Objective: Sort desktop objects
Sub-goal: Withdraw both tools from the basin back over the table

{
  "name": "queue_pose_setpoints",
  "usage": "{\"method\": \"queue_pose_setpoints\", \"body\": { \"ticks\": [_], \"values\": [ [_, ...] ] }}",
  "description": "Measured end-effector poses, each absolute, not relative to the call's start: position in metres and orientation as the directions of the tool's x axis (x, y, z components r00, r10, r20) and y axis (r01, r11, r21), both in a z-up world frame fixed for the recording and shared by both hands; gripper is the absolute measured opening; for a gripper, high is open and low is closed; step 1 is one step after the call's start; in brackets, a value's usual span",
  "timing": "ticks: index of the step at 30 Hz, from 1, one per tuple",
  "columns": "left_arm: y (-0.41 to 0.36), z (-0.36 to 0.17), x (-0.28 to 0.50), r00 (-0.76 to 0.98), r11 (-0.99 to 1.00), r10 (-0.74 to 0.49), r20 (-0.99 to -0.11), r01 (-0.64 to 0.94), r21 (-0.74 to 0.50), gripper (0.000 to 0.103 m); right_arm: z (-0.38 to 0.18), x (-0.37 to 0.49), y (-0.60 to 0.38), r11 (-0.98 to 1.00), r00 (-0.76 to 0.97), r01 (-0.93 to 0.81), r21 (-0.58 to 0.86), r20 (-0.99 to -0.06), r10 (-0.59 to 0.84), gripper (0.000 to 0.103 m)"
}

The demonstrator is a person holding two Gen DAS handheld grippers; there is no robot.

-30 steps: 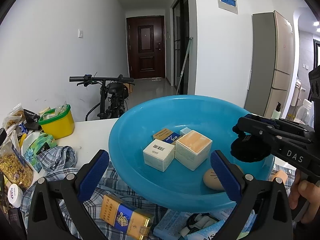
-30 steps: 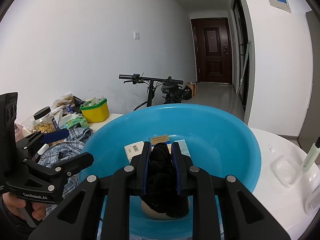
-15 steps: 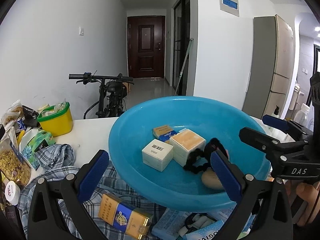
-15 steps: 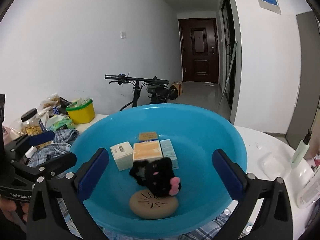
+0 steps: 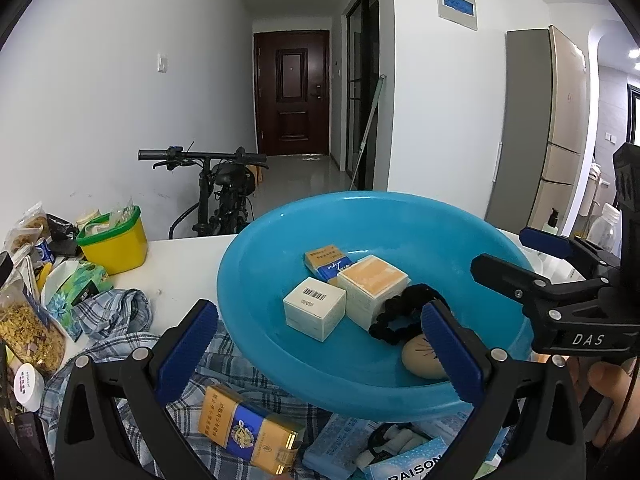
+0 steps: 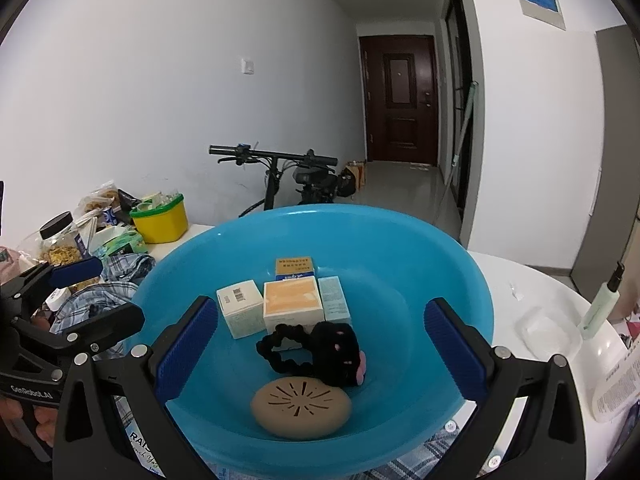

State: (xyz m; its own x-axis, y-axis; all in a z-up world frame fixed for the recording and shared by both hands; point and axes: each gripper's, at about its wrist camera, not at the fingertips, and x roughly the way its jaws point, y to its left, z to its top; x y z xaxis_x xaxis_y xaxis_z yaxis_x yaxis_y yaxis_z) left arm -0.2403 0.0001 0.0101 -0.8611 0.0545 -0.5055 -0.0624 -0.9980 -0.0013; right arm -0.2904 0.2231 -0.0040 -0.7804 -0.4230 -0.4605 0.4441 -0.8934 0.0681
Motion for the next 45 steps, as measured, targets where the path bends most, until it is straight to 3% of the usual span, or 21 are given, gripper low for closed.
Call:
{"method": "queue_pose_setpoints", "body": {
  "ticks": [4,16,21,27,35,45],
  "values": [
    [0.002,0.01,-0.241,-0.86,-0.997,0.063,-0.506,-0.073,0.0,0.103,-0.003,-0.284,0.235,-0.893,-0.767,0.438,0.106,-0.474,-0.433,0.103],
    [-0.006,0.013,-0.236,-0.861,-0.999,0.036,-0.507,-0.036,-0.01,0.103,0.008,-0.19,0.27,-0.915,-0.795,0.403,0.005,-0.495,-0.352,0.103],
    [-0.007,0.014,-0.235,-0.872,-0.998,-0.06,-0.486,0.046,0.041,0.103,-0.014,-0.149,0.278,-0.914,-0.762,0.404,0.033,-0.541,-0.357,0.103],
    [-0.008,0.011,-0.235,-0.866,-0.999,-0.053,-0.498,0.04,0.037,0.103,-0.059,-0.127,0.276,-0.91,-0.695,0.409,0.071,-0.622,-0.361,0.103],
    [-0.004,0.013,-0.232,-0.858,-0.999,-0.031,-0.513,0.013,0.038,0.103,-0.071,-0.123,0.276,-0.901,-0.676,0.414,0.13,-0.619,-0.399,0.103],
    [-0.018,0.058,-0.127,-0.905,-0.999,-0.011,-0.425,-0.011,0.05,0.103,-0.068,-0.115,0.286,-0.909,-0.685,0.393,0.14,-0.615,-0.391,0.103]
  ]
}}
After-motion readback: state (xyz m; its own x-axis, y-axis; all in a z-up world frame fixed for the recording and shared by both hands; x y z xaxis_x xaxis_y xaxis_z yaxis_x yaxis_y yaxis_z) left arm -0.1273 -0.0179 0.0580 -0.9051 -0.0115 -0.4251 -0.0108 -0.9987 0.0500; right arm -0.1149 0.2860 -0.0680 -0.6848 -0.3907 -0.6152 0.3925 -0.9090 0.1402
